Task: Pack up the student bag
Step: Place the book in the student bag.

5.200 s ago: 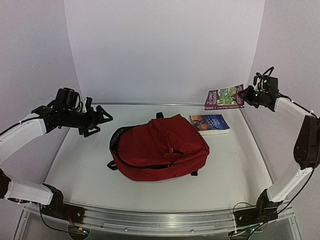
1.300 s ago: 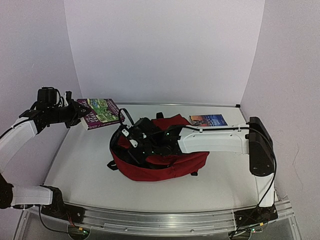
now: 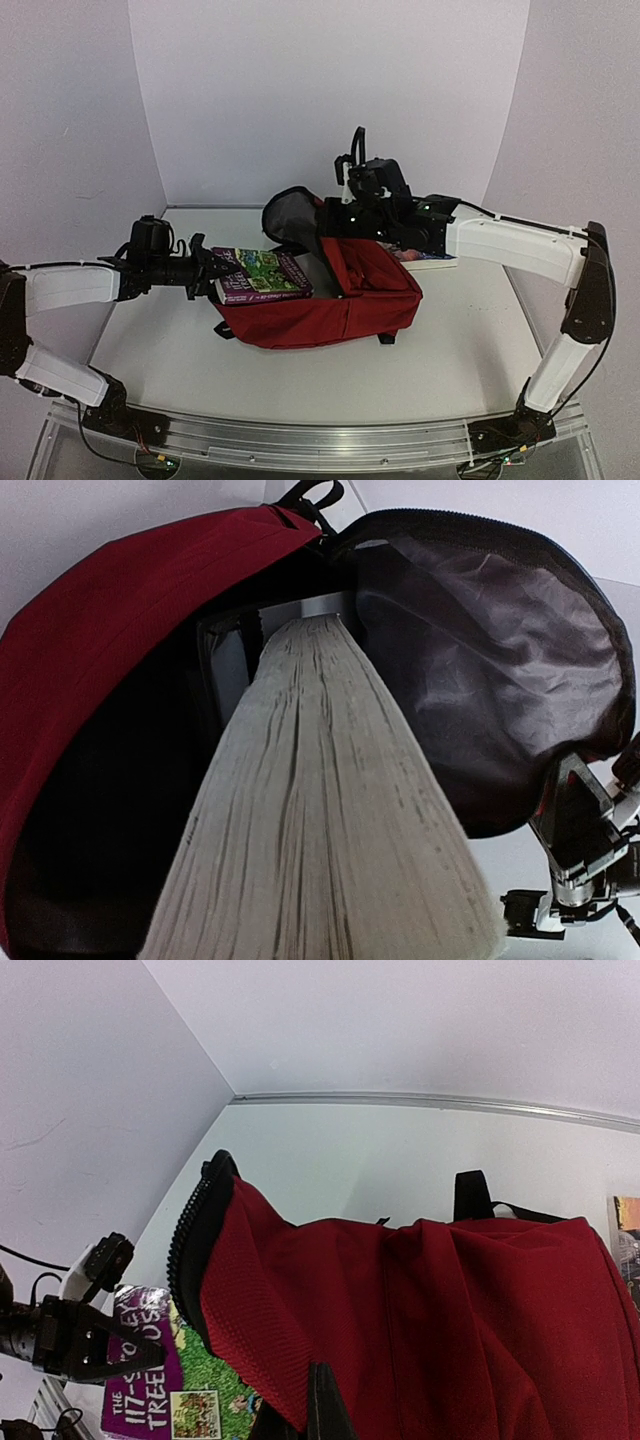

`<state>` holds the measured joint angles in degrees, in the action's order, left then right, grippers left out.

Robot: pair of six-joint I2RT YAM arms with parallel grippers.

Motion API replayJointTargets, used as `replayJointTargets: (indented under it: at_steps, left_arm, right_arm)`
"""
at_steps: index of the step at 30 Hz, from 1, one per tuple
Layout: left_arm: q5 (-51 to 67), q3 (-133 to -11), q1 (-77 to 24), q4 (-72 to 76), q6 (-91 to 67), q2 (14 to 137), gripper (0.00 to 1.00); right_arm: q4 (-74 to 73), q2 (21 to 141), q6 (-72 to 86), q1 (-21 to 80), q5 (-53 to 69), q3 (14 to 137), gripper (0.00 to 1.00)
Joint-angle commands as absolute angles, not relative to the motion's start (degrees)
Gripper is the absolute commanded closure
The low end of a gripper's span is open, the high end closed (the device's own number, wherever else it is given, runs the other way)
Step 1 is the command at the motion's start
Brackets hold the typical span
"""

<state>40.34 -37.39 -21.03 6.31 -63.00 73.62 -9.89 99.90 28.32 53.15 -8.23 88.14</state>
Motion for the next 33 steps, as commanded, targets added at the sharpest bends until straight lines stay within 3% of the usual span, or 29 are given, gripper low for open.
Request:
replayJointTargets:
  at_steps: [1,12,14,22,24,29,33]
  left_arm:
    - [37.6,-44.2,-23.7,16.6,-63.6,78.1,1.00]
    - [35.6,-57.4,-33.5,17.3,-61.7,95.3,0.98]
    - [33.6,-58.0,-33.7,13.6,-59.8,95.3,0.86]
    - [16.9,-63.1,-33.7,-16.9,-45.5,87.6,0.14]
    - [14.4,-63.6,-33.6,-22.1,-43.7,86.7,0.06]
    - [14.5,-61.1,-33.6,-26.8,-44.4,84.6,0.04]
    - [21.8,-56.4,-33.7,-17.8,-49.2,83.9,0.18]
  right_arm:
    - [-3.3,97.0,25.5,56.4,-11.2,91.0,1.00]
    - [-2.6,99.2,26.4,59.2,-14.9,93.6,1.00]
    - [-2.5,99.2,26.5,59.2,-15.1,93.5,1.00]
    - [-2.5,98.4,25.5,59.2,-16.0,92.5,1.00]
    - [-2.5,98.5,25.5,59.2,-15.8,92.5,1.00]
    - [-2.5,98.9,25.3,59.2,-15.4,92.7,1.00]
    - [-2.5,99.3,25.3,59.2,-15.3,92.7,1.00]
